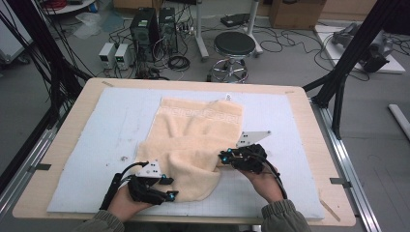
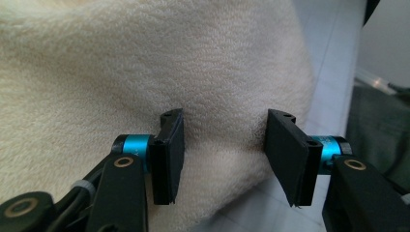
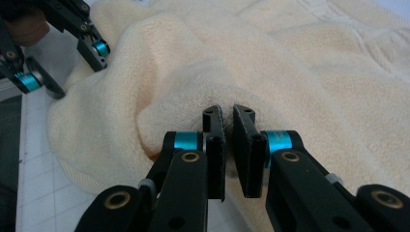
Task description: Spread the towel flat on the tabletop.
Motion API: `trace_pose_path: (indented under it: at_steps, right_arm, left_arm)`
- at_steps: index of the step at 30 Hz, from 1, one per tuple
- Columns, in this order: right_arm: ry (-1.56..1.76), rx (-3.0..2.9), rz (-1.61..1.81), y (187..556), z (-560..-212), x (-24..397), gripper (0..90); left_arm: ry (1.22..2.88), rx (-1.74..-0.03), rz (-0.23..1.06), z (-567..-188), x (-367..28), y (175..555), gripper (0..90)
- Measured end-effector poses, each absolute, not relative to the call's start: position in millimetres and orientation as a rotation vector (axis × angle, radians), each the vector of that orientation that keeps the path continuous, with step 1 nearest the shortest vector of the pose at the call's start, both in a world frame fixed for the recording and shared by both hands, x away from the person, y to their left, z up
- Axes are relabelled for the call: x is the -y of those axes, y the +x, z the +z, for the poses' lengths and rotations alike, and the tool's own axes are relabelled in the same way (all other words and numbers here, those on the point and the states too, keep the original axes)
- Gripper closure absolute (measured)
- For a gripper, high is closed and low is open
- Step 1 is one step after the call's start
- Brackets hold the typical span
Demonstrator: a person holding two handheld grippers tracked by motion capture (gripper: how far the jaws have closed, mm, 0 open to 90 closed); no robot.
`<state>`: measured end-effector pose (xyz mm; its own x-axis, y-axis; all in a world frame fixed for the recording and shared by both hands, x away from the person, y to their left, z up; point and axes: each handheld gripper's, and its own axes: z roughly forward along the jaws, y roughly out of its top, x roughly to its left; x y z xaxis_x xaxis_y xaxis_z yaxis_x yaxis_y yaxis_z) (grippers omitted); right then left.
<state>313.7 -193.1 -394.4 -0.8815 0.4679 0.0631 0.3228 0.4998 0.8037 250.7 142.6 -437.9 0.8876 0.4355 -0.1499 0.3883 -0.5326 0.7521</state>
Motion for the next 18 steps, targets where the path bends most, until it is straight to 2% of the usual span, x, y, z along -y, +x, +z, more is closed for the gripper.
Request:
trace_pose_path:
  at_steps: [1, 4, 6, 9, 18]
  right_arm:
    - [0.685, -2.576, 1.328, 313.7, -394.4, 193.1, 84.1]
    - [0.707, -2.581, 1.323, 312.3, -404.6, 196.0, 84.1]
    - [0.716, -2.578, 1.328, 311.0, -406.2, 196.7, 84.1]
    - [0.698, -2.562, 1.340, 307.1, -400.6, 200.7, 84.1]
    - [0.634, -2.493, 1.369, 273.9, -364.9, 217.3, 84.5]
  left_arm:
    - [2.191, -0.589, 0.070, -437.9, -142.6, 250.7, 49.7]
    - [2.217, -0.586, 0.154, -437.0, -138.7, 249.8, 73.0]
    - [2.221, -0.589, 0.166, -433.5, -137.8, 249.3, 82.3]
    - [2.206, -0.574, 0.164, -427.7, -143.3, 247.8, 84.7]
    - [1.940, -0.635, 0.242, -363.5, -210.8, 232.1, 85.3]
